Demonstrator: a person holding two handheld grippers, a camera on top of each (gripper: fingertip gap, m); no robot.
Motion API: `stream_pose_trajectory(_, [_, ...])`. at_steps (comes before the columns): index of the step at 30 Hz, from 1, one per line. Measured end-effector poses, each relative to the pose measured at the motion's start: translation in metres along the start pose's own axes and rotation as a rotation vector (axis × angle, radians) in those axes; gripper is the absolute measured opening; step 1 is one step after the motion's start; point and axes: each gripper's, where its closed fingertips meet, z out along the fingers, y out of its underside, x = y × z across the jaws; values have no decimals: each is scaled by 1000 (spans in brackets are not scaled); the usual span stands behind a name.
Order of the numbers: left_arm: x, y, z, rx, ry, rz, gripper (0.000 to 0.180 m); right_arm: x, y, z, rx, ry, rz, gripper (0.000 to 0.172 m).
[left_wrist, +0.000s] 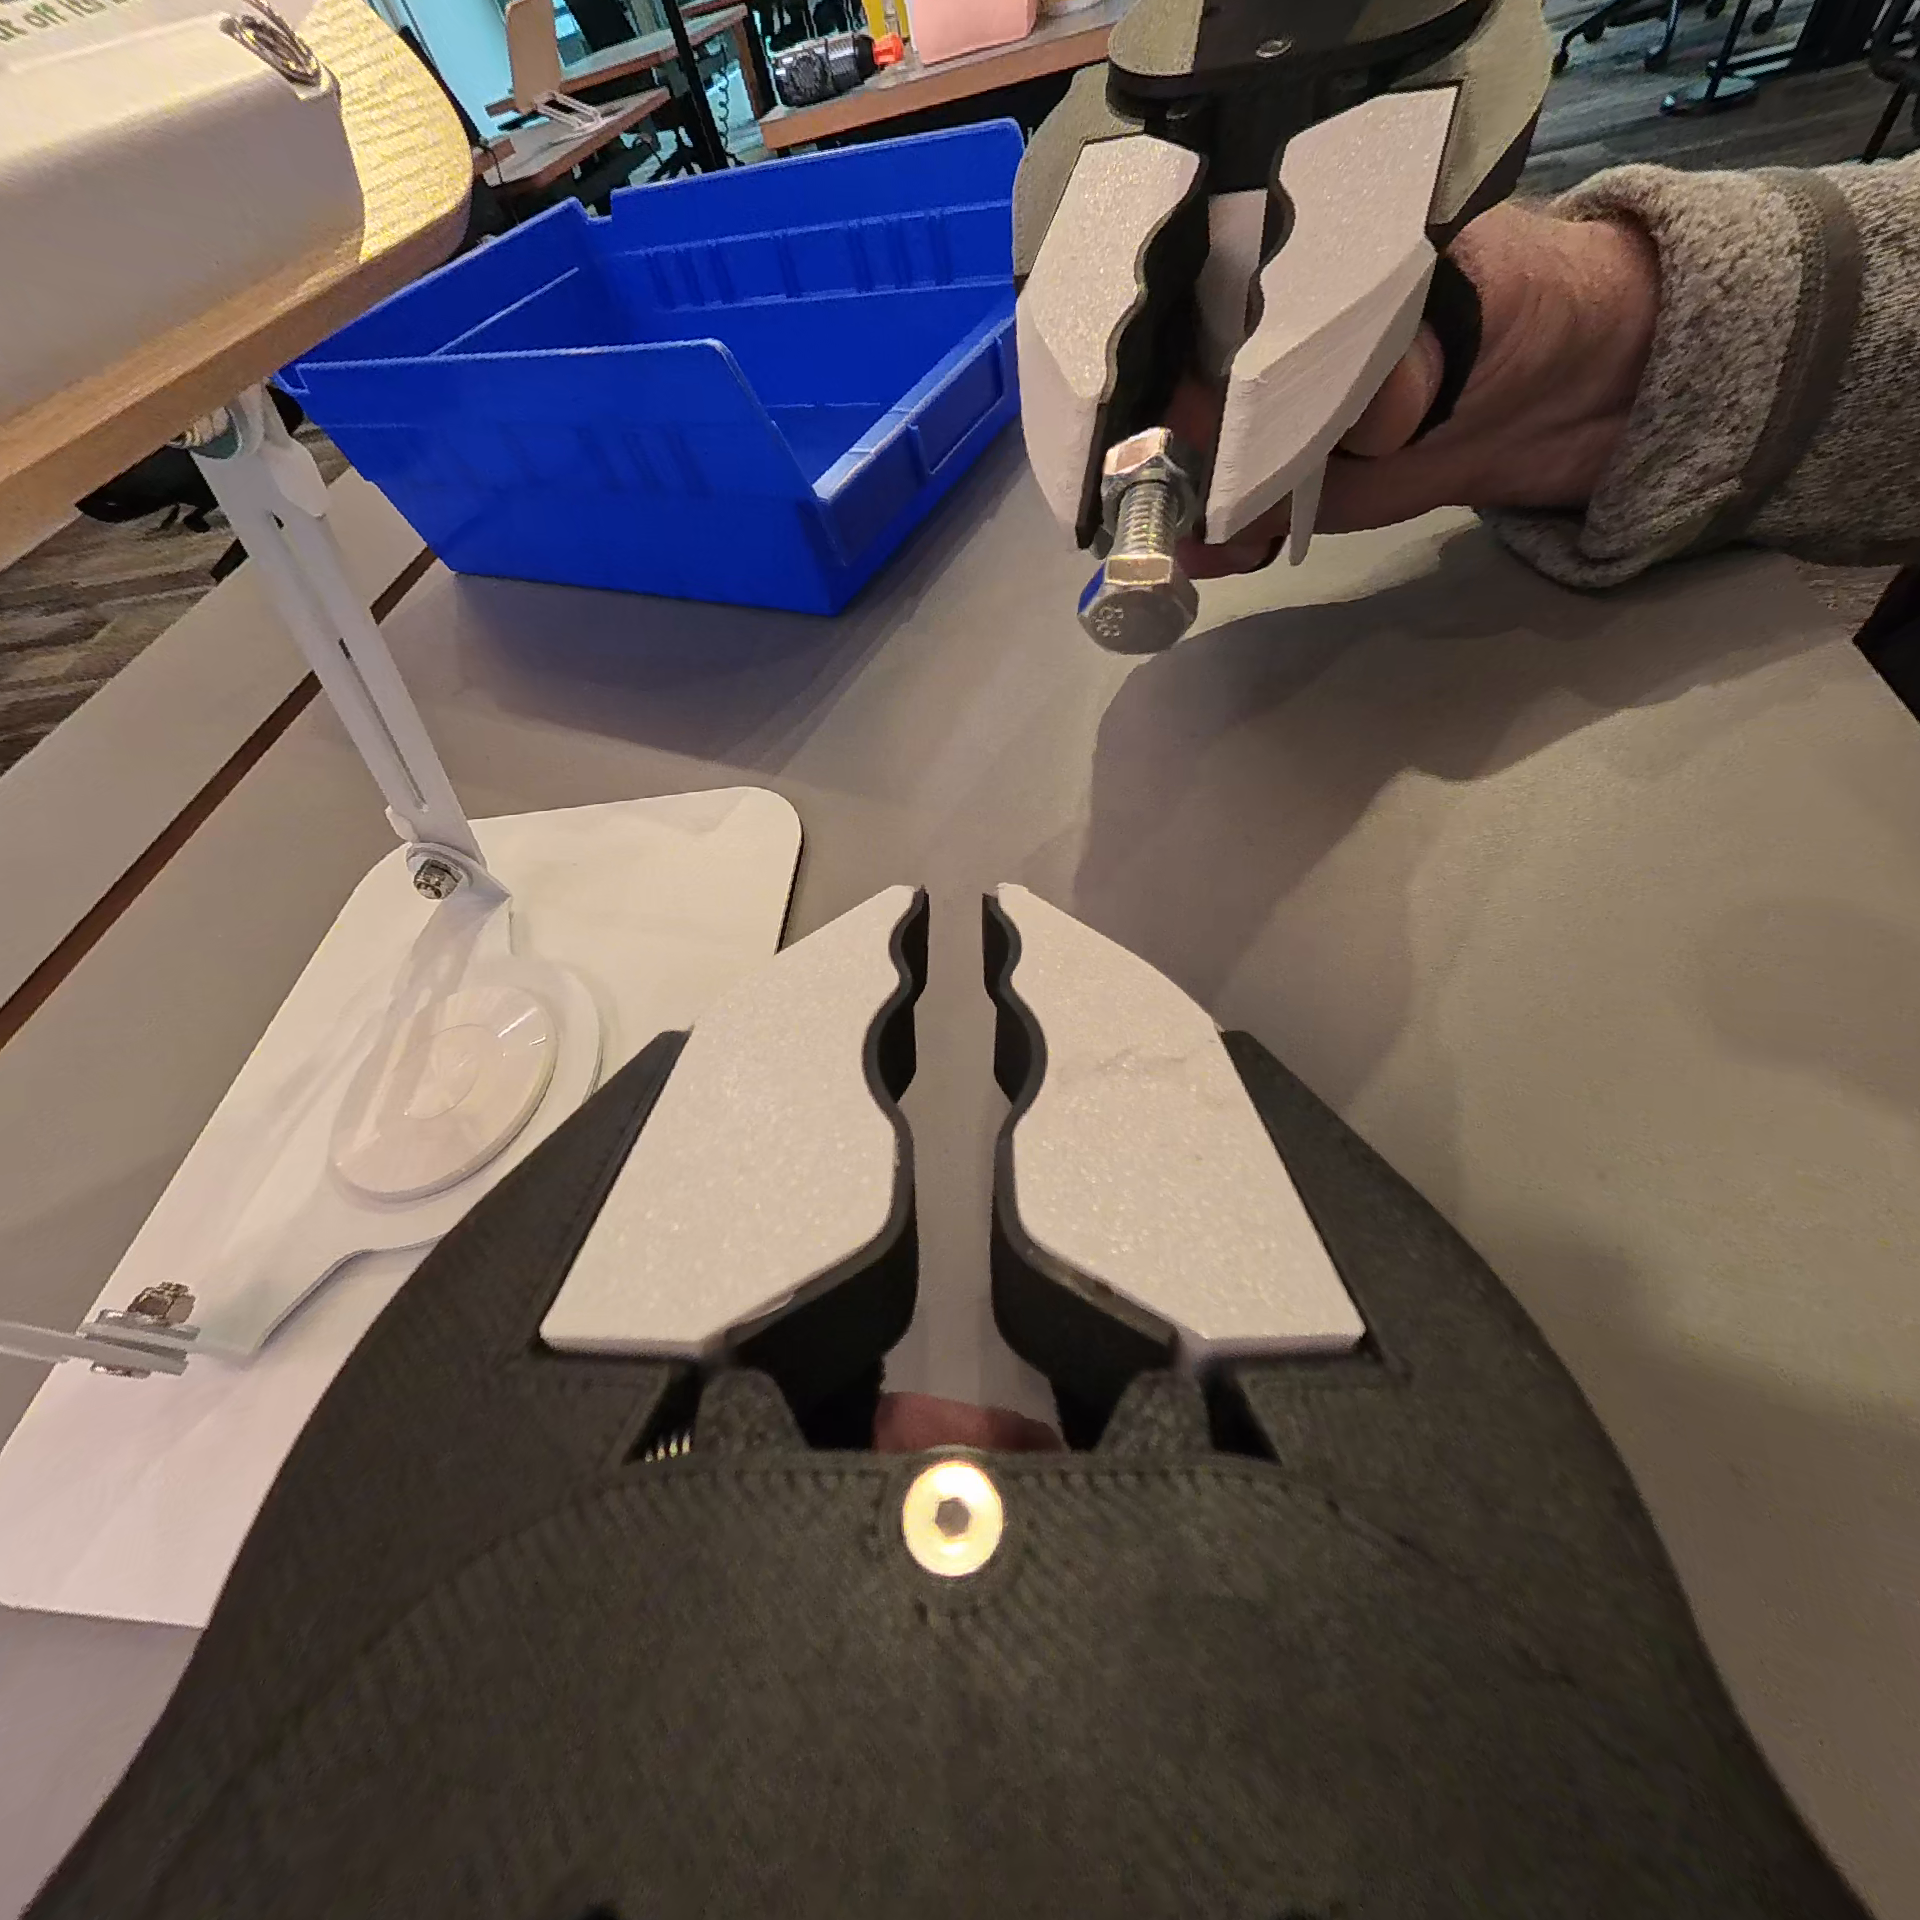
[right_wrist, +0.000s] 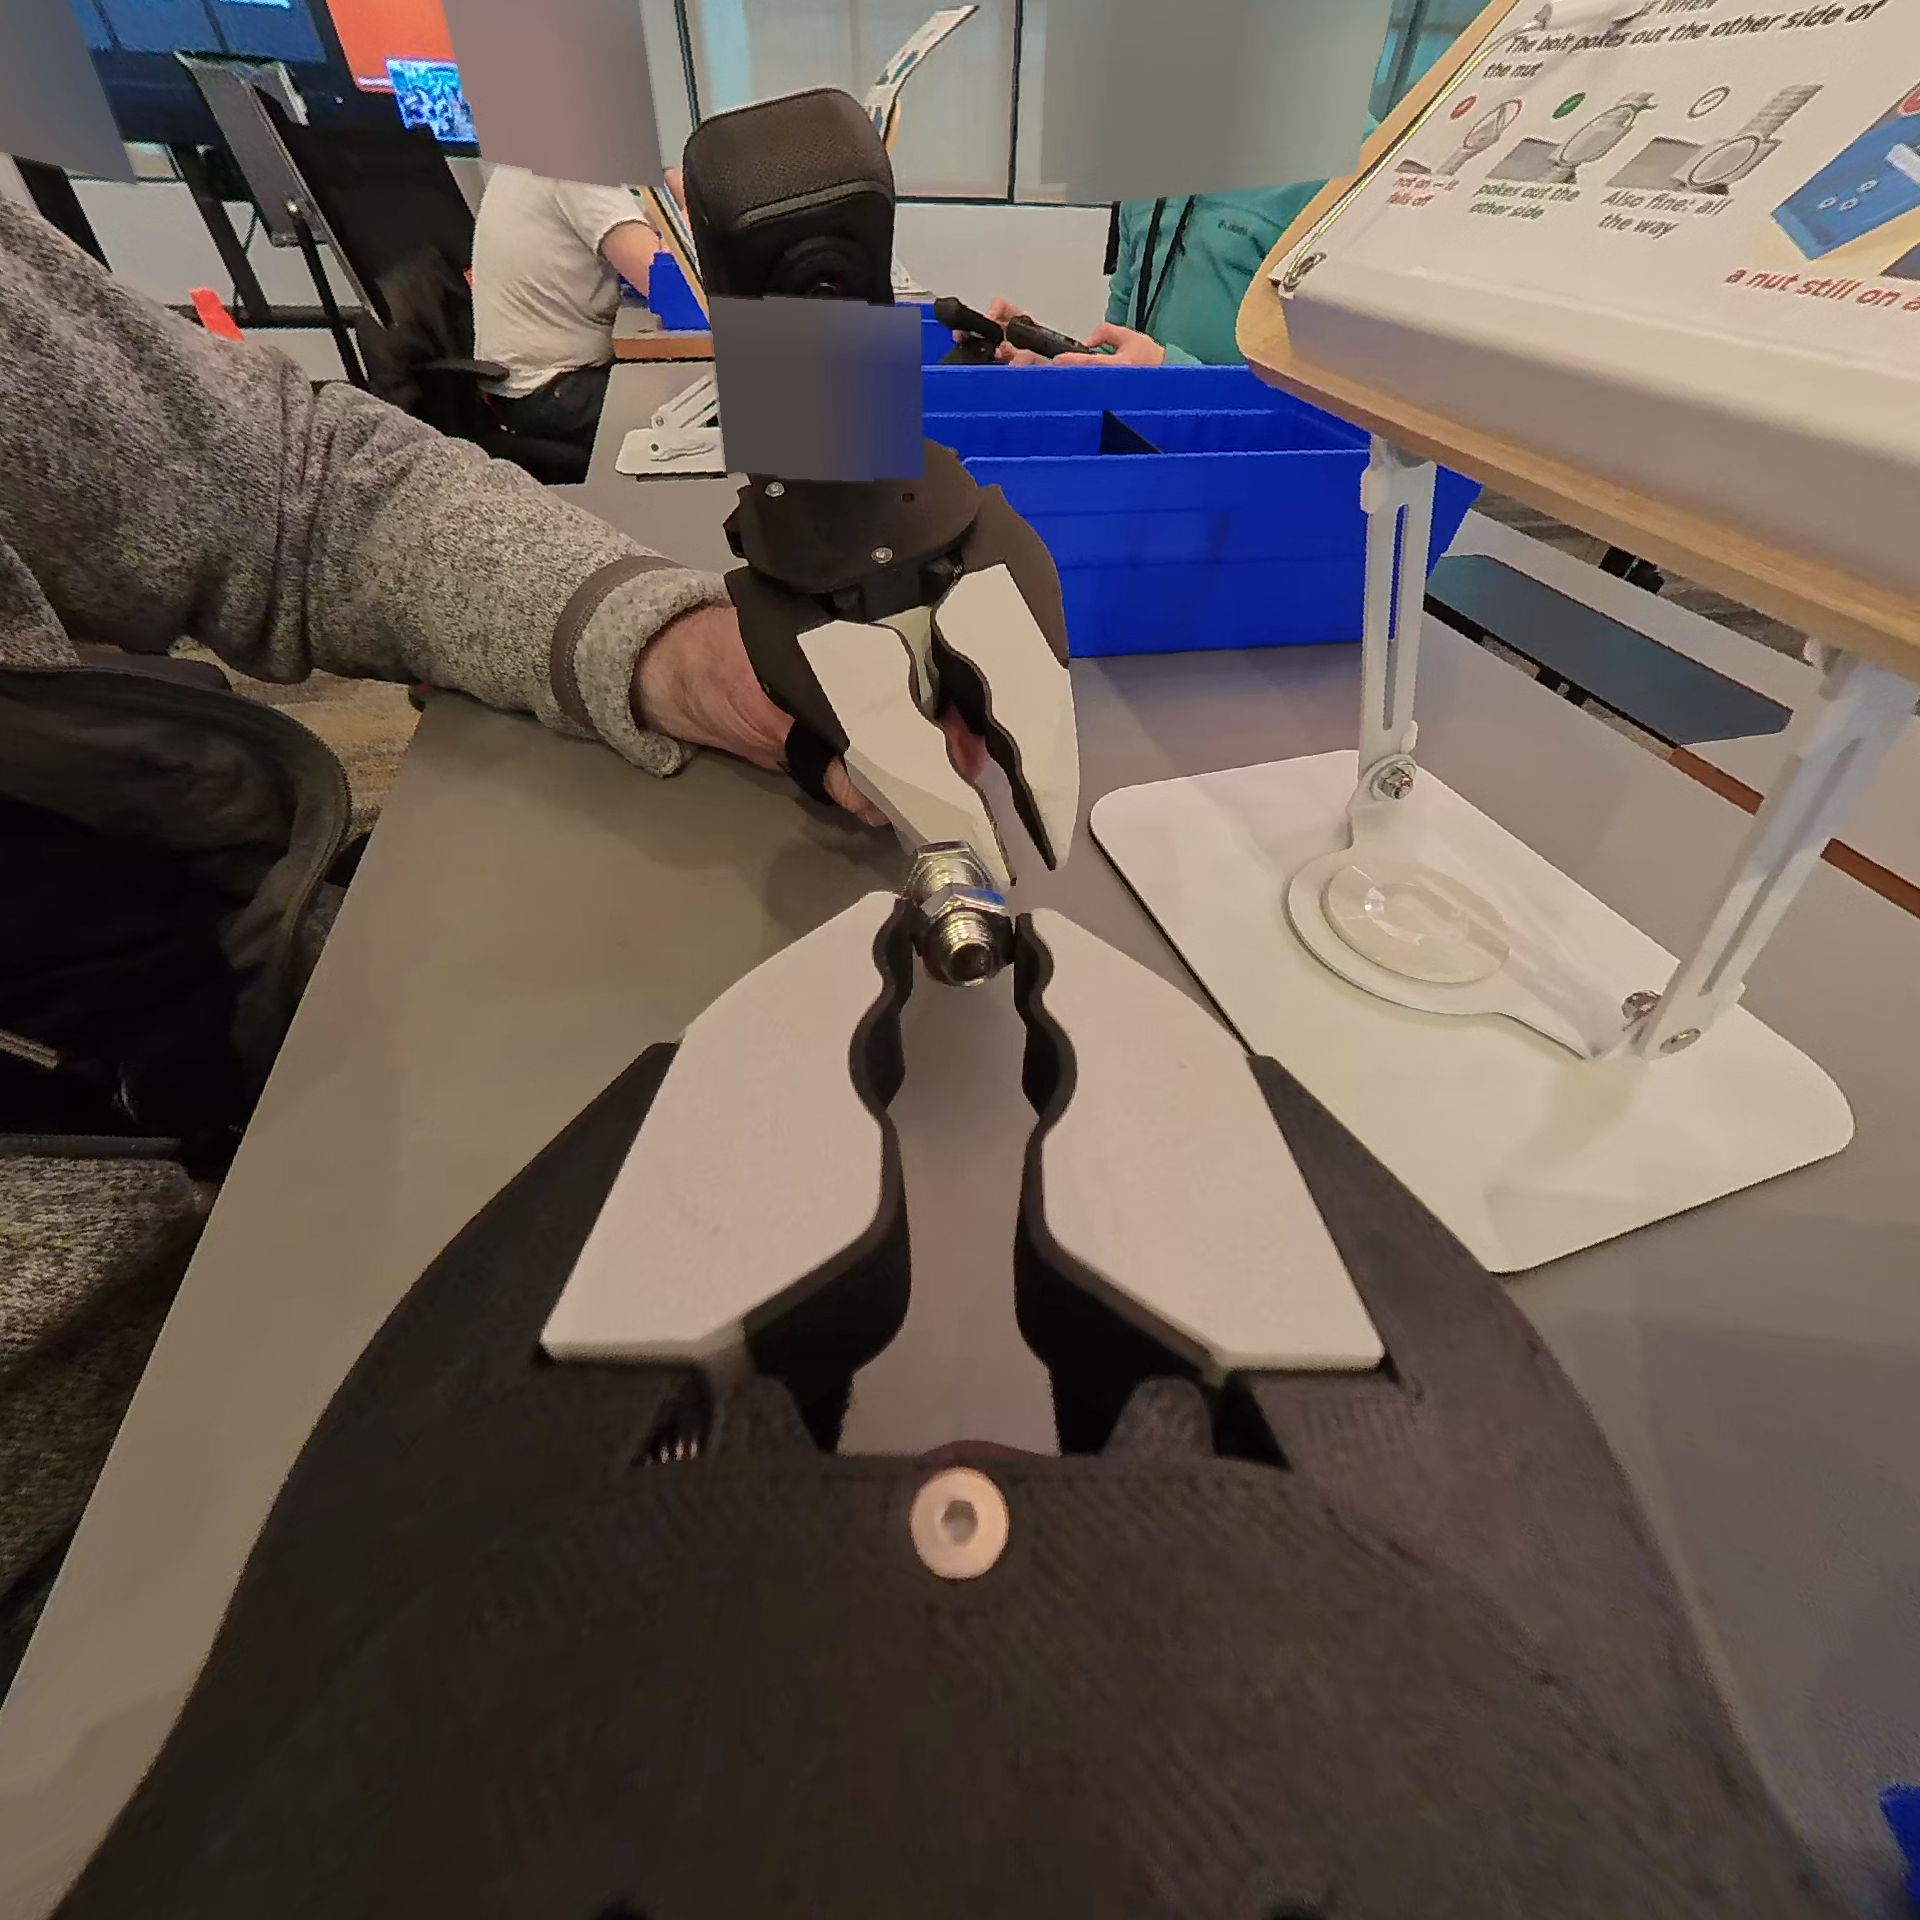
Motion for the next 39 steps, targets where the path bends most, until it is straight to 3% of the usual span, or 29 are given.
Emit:
stream_pose_trajectory(11, [-2,-1,1,5,-14,0,3,19,-11,-17,70,80,10,19])
stream_pose_trajectory(22, [-5,-1,-1,12,-27,-7,0,47,-48,-51,104,225,-52,19])
stream_pose_trajectory(30, [-7,-3,-2,26,-29,-23,0,96,-85,-100,120,388,-110,18])
stream_pose_trajectory(39, [-9,-2,-2,24,-31,-29,0,166,-73,-149,45,572,-11,18])
